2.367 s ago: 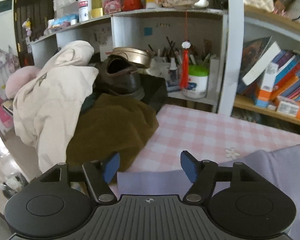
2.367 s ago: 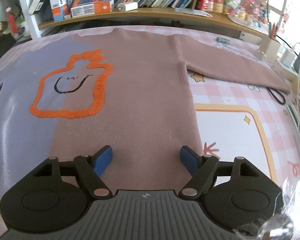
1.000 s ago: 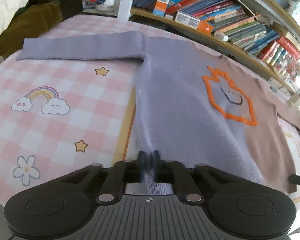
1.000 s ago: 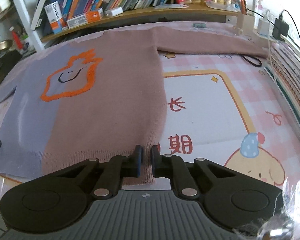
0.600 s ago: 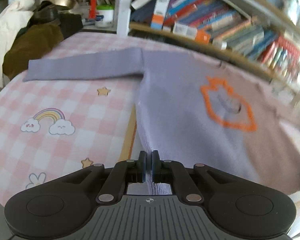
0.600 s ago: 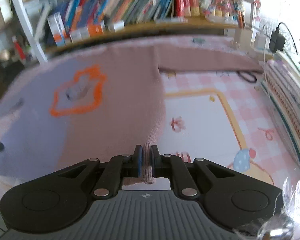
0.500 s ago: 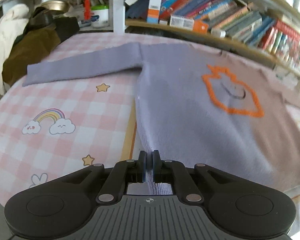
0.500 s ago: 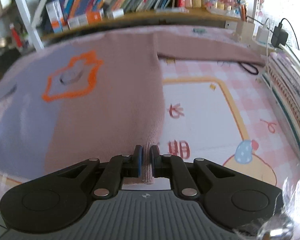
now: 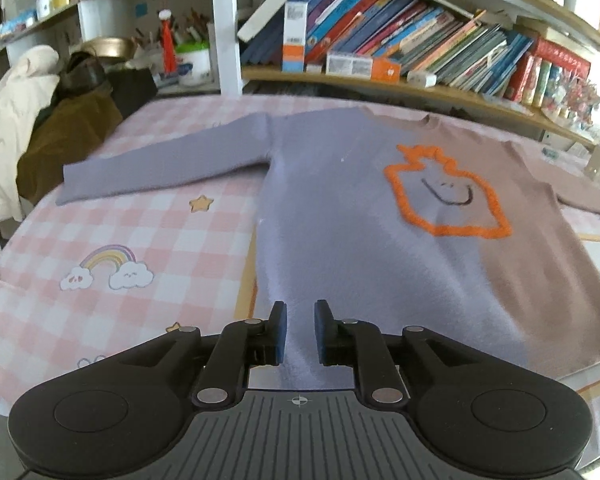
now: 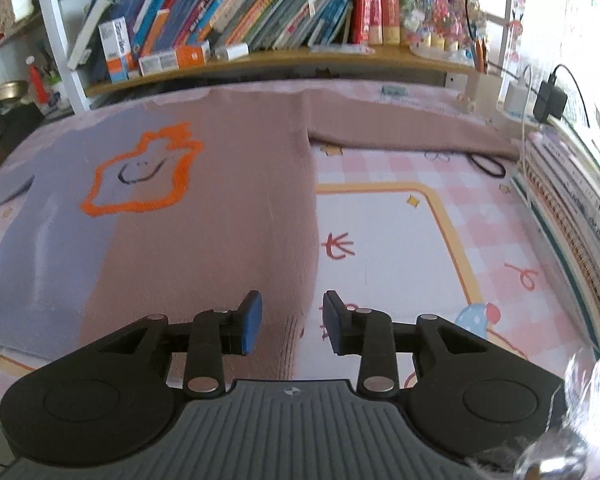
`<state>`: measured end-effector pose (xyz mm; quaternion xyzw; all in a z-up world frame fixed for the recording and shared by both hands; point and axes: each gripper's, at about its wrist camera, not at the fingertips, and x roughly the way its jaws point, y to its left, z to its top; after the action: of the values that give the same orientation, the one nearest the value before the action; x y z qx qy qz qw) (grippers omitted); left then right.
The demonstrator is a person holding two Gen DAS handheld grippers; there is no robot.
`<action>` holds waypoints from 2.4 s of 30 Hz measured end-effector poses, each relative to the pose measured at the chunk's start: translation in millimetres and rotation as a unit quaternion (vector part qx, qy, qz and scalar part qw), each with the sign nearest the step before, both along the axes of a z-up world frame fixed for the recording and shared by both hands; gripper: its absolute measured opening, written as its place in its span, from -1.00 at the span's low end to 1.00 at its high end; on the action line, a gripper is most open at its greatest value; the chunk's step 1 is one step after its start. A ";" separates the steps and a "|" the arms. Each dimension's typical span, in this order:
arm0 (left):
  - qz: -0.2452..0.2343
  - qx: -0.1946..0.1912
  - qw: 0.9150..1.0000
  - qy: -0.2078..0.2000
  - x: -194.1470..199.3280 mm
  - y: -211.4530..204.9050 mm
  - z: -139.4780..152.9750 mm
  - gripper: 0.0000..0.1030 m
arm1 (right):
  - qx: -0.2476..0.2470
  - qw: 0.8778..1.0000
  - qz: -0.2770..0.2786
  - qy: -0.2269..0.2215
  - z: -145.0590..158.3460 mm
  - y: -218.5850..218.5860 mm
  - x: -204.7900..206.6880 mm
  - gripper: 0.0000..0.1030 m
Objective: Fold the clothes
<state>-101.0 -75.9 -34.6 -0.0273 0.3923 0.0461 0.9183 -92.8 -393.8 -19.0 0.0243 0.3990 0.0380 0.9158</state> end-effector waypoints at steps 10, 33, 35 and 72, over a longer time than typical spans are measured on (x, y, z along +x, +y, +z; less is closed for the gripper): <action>0.025 0.013 1.000 0.002 -19.3 -31.5 4.7 0.21 | -0.009 0.999 0.007 -0.031 7.4 6.3 -23.7 0.66; -0.018 0.021 1.000 -0.013 -24.1 -23.4 3.0 0.68 | -0.030 0.998 -0.001 -0.047 8.7 35.0 -27.7 0.93; -0.018 0.018 1.000 -0.012 -19.9 -14.3 3.0 0.68 | -0.031 0.998 -0.006 -0.045 8.8 44.7 -24.9 0.93; 0.053 -0.033 0.997 -0.035 70.1 178.2 -3.9 0.68 | -0.079 0.995 -0.043 -0.039 18.4 187.1 12.8 0.94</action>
<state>-31.0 102.3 -38.4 -0.0798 0.3594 0.0809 0.9263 -80.0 -206.7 -0.6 -0.0323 0.3629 -0.0325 0.9307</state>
